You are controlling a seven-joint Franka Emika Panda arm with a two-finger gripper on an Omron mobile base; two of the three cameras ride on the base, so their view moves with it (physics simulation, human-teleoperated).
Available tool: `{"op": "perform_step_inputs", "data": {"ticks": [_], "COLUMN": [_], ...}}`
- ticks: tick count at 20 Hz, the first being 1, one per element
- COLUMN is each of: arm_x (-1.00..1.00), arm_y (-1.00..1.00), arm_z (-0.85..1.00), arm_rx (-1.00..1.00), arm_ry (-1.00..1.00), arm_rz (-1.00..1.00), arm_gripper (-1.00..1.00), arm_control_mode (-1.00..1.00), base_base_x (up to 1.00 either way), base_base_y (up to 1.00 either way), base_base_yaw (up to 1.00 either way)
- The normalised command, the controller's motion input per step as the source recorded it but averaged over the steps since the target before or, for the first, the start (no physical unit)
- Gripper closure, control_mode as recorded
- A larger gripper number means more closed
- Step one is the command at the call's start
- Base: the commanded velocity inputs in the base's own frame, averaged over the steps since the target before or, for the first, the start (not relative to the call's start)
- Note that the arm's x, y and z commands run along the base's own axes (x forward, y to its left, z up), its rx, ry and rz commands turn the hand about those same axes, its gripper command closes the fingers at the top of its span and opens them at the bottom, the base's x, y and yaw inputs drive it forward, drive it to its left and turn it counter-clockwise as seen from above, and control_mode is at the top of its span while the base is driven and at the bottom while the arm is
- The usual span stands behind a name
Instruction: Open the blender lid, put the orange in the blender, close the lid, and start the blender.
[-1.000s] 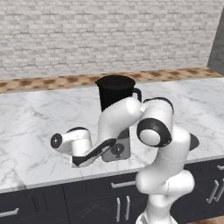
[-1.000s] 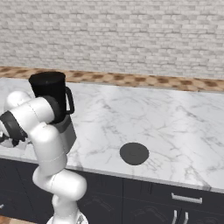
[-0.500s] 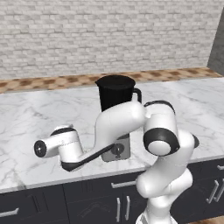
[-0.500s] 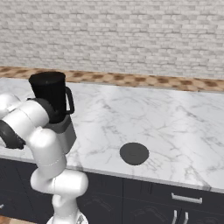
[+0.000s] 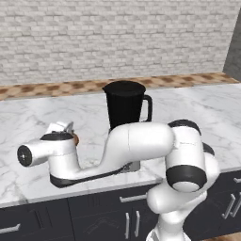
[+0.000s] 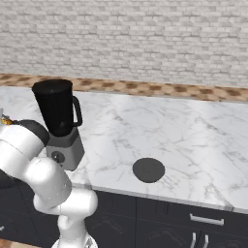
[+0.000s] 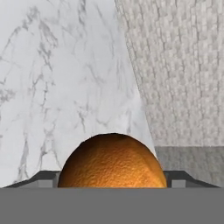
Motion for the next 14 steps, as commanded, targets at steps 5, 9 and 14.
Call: {"op": "perform_step_inputs", "data": {"ticks": [5,9,14], "arm_x": [-0.67,-0.37,0.05], "arm_y": [-0.01,-0.25,-0.32], "arm_z": [1.0,0.81,0.82], "arm_rx": [0.23,0.27,0.29], "arm_ry": [-0.19,-0.16,-0.07], "arm_rz": [-0.07,-0.13,-0.09], "arm_gripper": [1.0,1.0,1.0], "arm_control_mode": [-1.0,-1.0,-1.0], "base_base_x": [0.0,0.0,0.0], "base_base_y": [0.0,0.0,0.0], "base_base_yaw": [0.0,0.0,0.0]}}
